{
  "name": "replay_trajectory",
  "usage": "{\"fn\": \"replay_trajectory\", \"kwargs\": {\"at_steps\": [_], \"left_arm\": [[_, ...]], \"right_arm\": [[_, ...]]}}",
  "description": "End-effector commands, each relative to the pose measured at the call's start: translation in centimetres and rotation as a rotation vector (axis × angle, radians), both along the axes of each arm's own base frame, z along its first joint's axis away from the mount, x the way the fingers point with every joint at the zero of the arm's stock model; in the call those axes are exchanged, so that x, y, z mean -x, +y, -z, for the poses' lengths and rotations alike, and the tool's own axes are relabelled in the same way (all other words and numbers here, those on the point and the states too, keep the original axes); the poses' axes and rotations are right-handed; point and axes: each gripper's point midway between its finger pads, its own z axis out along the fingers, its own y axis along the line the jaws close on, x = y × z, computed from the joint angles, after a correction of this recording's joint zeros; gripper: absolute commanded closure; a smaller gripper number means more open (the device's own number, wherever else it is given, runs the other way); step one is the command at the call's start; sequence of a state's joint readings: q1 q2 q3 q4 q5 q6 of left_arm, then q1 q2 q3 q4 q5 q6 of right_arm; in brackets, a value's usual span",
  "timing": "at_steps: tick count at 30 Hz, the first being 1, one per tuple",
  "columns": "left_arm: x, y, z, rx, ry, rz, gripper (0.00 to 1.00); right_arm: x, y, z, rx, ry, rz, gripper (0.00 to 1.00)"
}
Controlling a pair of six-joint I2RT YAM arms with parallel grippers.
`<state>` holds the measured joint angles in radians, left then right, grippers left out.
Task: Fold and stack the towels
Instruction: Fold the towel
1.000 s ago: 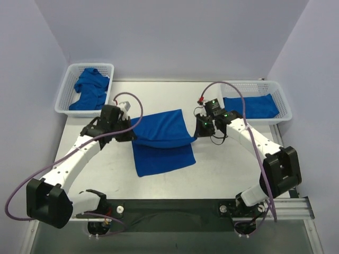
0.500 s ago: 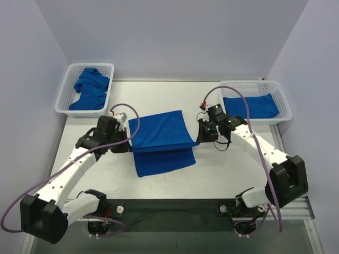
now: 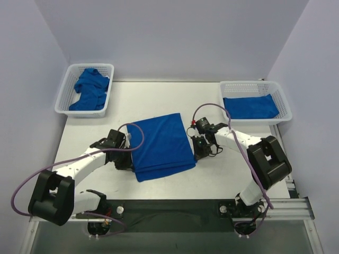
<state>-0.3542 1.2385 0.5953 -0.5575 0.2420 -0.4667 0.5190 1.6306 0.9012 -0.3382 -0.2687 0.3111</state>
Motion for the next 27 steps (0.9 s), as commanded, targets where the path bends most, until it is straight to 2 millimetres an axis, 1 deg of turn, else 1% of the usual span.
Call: {"fn": "replay_trajectory", "kwargs": {"at_steps": [1, 3, 5, 6, 7, 8, 9, 10, 11, 12, 13, 14, 16, 18, 19, 20, 21, 23, 24, 25, 27], "left_arm": [[-0.7, -0.9, 0.0, 0.040, -0.016, 0.005, 0.97], [-0.4, -1.3, -0.2, 0.062, -0.006, 0.023, 0.94], [-0.1, -1.5, -0.5, 0.069, 0.010, 0.034, 0.90], [0.1, -1.7, -0.8, 0.084, 0.015, 0.041, 0.71], [0.3, -1.7, -1.6, 0.090, 0.011, 0.051, 0.67], [0.3, -1.8, -2.1, 0.097, 0.007, 0.054, 0.64], [0.5, -1.9, -2.7, 0.108, -0.001, 0.060, 0.52], [0.8, -2.1, -3.9, 0.135, -0.019, 0.072, 0.46], [0.7, -2.4, -4.9, 0.156, -0.042, 0.079, 0.38], [0.9, -2.6, -5.7, 0.175, -0.054, 0.085, 0.27], [0.9, -2.7, -7.0, 0.202, -0.103, 0.089, 0.23], [0.9, -3.0, -7.8, 0.227, -0.125, 0.095, 0.20], [0.6, -3.1, -8.9, 0.239, -0.161, 0.082, 0.19], [-0.6, -2.9, -9.3, 0.217, -0.202, 0.060, 0.19], [-1.2, -2.8, -8.9, 0.198, -0.201, 0.051, 0.19], [-1.8, -2.7, -8.8, 0.180, -0.212, 0.043, 0.19], [-2.6, -2.9, -9.1, 0.178, -0.226, 0.043, 0.20], [-4.0, -3.5, -8.7, 0.168, -0.232, 0.057, 0.22], [-4.5, -3.7, -8.4, 0.153, -0.235, 0.063, 0.22], [-5.0, -4.3, -7.8, 0.136, -0.232, 0.098, 0.22], [-5.5, -4.6, -7.1, 0.103, -0.227, 0.141, 0.22]], "right_arm": [[0.5, -0.5, 0.3, 0.035, -0.004, -0.023, 1.00], [0.5, -0.5, 0.2, 0.039, -0.008, -0.026, 0.98], [0.6, -0.6, 0.0, 0.042, -0.011, -0.025, 0.93], [0.6, -0.6, -0.3, 0.038, -0.020, -0.026, 0.89], [0.7, -0.8, -0.6, 0.040, -0.018, -0.029, 0.80], [0.8, -0.8, -0.8, 0.041, -0.022, -0.039, 0.76], [0.7, -0.7, -1.8, 0.027, -0.047, -0.045, 0.71], [1.0, -0.9, -2.3, 0.029, -0.048, -0.052, 0.66], [1.0, -1.1, -2.8, 0.027, -0.057, -0.059, 0.64], [1.1, -1.2, -4.0, 0.023, -0.080, -0.077, 0.62], [1.1, -1.2, -4.7, 0.019, -0.097, -0.088, 0.59], [1.0, -1.2, -5.4, 0.013, -0.113, -0.094, 0.58], [0.6, -0.8, -7.3, -0.016, -0.169, -0.124, 0.57], [0.2, -0.2, -8.2, -0.037, -0.194, -0.146, 0.57], [-0.3, 0.3, -8.8, -0.050, -0.208, -0.149, 0.57], [-0.6, 0.7, -9.0, -0.058, -0.211, -0.152, 0.57], [-0.9, 1.0, -8.6, -0.056, -0.194, -0.159, 0.57], [-1.5, 1.9, -8.8, -0.066, -0.198, -0.169, 0.57], [-1.6, 2.1, -8.2, -0.062, -0.184, -0.168, 0.57], [-1.9, 2.5, -8.1, -0.069, -0.194, -0.170, 0.57], [-2.0, 2.8, -7.8, -0.079, -0.191, -0.164, 0.57]]}}
